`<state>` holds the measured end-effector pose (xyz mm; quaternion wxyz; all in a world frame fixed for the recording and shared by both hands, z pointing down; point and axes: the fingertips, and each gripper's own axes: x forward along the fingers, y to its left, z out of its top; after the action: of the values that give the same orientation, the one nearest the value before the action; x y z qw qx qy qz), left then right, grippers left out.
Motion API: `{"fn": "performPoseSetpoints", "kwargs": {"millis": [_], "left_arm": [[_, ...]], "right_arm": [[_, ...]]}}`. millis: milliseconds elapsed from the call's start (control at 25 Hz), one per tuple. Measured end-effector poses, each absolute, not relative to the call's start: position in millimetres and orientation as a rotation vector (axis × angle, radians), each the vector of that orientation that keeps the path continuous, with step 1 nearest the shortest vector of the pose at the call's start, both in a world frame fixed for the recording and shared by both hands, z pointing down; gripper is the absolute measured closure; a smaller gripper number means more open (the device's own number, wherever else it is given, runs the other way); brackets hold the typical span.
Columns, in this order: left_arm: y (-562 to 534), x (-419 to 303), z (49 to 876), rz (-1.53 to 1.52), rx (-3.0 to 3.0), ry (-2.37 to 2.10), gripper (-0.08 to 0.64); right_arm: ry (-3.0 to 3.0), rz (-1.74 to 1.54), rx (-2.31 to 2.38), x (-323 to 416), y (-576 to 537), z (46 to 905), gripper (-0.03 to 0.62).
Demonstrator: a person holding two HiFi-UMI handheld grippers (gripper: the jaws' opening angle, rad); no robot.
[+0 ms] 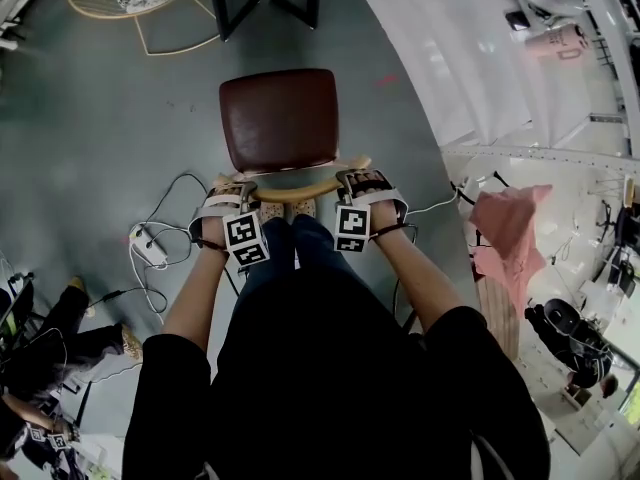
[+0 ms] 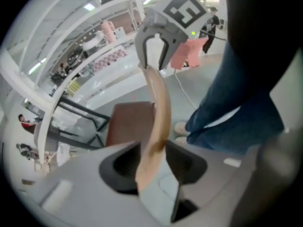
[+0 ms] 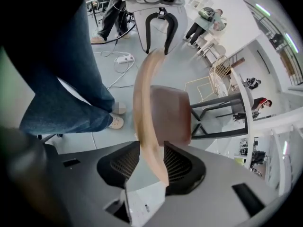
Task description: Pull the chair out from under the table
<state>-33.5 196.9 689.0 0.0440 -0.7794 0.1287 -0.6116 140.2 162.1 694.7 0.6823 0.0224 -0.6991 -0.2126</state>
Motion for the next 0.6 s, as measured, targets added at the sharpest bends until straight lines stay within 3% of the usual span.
{"fn": "performPoseSetpoints", "kwargs": {"millis": [80, 160, 240, 600], "left_arm": [[194, -34, 673, -1.816, -2.403, 0.479, 0.427], [191, -36, 659, -1.786, -2.407, 0.57, 0.499], [187, -41, 648, -1.774, -2.407, 0.646, 0.548], [132, -48, 559, -1.535, -2.379, 1.057, 0.554]], "right_arm": [[-1.603, -0.455, 0.081, 139, 161, 683, 0.45], [-1.631, -0.444, 0.114, 139, 159, 672, 0.54], [-1.651, -0.434, 0.149, 138, 154, 662, 0.555], [-1.839, -0.416, 0.508, 108, 99, 571, 0.571]]}}
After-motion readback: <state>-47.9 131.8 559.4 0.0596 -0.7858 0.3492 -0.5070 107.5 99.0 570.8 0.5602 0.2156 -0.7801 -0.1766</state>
